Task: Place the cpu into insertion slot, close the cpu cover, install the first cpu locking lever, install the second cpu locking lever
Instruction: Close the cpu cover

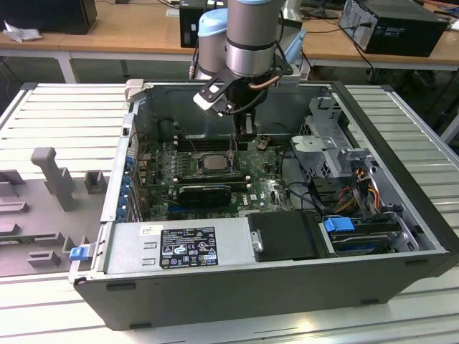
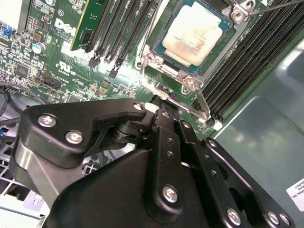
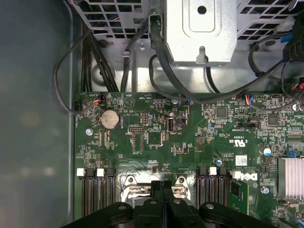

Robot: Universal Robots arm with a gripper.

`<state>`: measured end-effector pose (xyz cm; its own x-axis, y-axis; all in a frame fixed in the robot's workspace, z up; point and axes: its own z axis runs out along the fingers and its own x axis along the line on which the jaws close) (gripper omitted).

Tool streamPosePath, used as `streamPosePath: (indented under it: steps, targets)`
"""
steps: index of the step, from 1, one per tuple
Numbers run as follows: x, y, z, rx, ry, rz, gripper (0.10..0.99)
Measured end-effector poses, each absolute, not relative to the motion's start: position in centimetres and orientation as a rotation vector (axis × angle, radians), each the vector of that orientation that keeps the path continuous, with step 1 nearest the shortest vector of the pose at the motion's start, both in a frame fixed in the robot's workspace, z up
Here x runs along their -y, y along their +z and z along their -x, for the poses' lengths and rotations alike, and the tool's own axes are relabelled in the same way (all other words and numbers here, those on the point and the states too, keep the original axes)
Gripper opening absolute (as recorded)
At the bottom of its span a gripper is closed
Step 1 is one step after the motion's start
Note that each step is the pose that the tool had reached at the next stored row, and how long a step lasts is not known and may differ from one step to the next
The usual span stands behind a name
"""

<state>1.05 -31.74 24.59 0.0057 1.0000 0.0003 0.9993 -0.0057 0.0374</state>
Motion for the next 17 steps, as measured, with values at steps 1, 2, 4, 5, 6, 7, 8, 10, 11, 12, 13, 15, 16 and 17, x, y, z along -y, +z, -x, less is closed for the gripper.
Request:
streamPosePath:
  steps: [1, 2, 4, 5, 6, 7, 8, 10, 11, 12, 13, 15, 16, 17]
  targets:
    - [31.74, 24.59, -1.02, -2.196, 0.041, -2.209, 0.106]
    - [31.74, 24.59, -0.98, -2.196, 0.041, -2.209, 0.106]
    - [31.74, 24.59, -0.93, -2.196, 0.042, -2.209, 0.106]
    - [31.74, 24.59, -0.91, -2.196, 0.042, -2.209, 0.106]
    - [31.74, 24.59, -0.89, -2.196, 0.042, -2.209, 0.106]
    - [31.74, 24.59, -0.87, -2.196, 0.041, -2.209, 0.106]
    - [31.74, 24.59, -0.86, -2.196, 0.041, -2.209, 0.106]
    - [31.74, 24.59, -0.82, -2.196, 0.042, -2.209, 0.106]
    - [31.74, 24.59, -0.80, -2.196, 0.042, -2.209, 0.106]
    - [31.74, 24.59, -0.73, -2.196, 0.041, -2.209, 0.106]
    - [31.74, 24.59, -0.67, -2.196, 0.042, -2.209, 0.106]
    - [31.74, 24.59, -0.65, -2.196, 0.042, -2.209, 0.106]
    - [31.74, 24.59, -0.63, -2.196, 0.041, -2.209, 0.106]
    - [31.74, 24.59, -0.61, -2.196, 0.042, -2.209, 0.106]
